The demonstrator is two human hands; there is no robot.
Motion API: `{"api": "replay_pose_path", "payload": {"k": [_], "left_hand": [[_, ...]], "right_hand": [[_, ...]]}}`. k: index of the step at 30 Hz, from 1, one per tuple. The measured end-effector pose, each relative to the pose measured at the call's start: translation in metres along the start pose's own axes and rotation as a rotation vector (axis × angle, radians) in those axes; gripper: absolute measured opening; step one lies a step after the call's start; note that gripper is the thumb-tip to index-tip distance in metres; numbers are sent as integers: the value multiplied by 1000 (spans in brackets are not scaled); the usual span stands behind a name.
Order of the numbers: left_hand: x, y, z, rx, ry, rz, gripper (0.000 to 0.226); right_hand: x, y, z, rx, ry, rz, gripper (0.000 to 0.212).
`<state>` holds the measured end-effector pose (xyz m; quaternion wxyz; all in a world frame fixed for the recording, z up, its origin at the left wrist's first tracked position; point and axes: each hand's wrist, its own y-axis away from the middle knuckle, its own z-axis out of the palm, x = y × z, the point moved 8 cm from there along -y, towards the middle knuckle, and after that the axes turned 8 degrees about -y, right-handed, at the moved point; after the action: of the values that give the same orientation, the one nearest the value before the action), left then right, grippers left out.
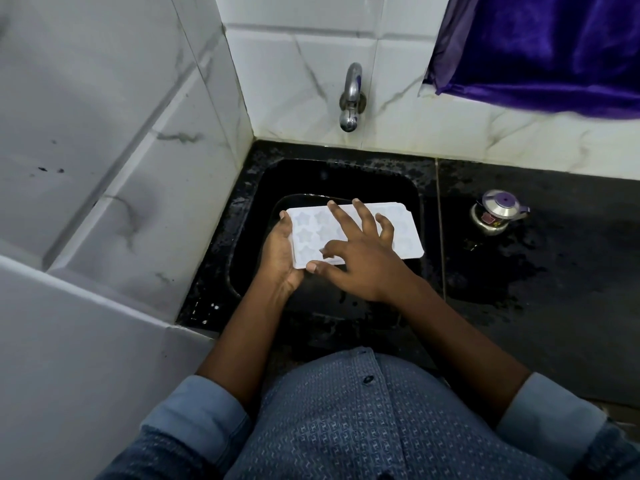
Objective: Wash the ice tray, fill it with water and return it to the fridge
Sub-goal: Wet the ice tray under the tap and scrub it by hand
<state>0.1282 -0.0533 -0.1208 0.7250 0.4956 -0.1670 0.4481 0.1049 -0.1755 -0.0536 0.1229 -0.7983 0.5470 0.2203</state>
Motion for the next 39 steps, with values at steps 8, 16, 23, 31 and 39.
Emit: {"api": "replay_pose_path", "payload": {"k": [8,16,23,31,39], "left_hand": [[-3,-1,0,-22,0,-12,72],[-10,-4,0,-50,38,-66,65],[-13,-13,-9,-21,13,-44,66],[-16,-20,-12,-14,21,-38,59],[-14,-24,-16,-5,-25,-1,58]], "right_hand": [[-19,-2,1,47,-24,-148,56],[-25,-6,15,-74,45,-93,81],[-25,-10,18,-109,61,-46,74],[-25,-12,19,-137,64,-31,78],[-23,-14,19,-135,64,-42,84]]}}
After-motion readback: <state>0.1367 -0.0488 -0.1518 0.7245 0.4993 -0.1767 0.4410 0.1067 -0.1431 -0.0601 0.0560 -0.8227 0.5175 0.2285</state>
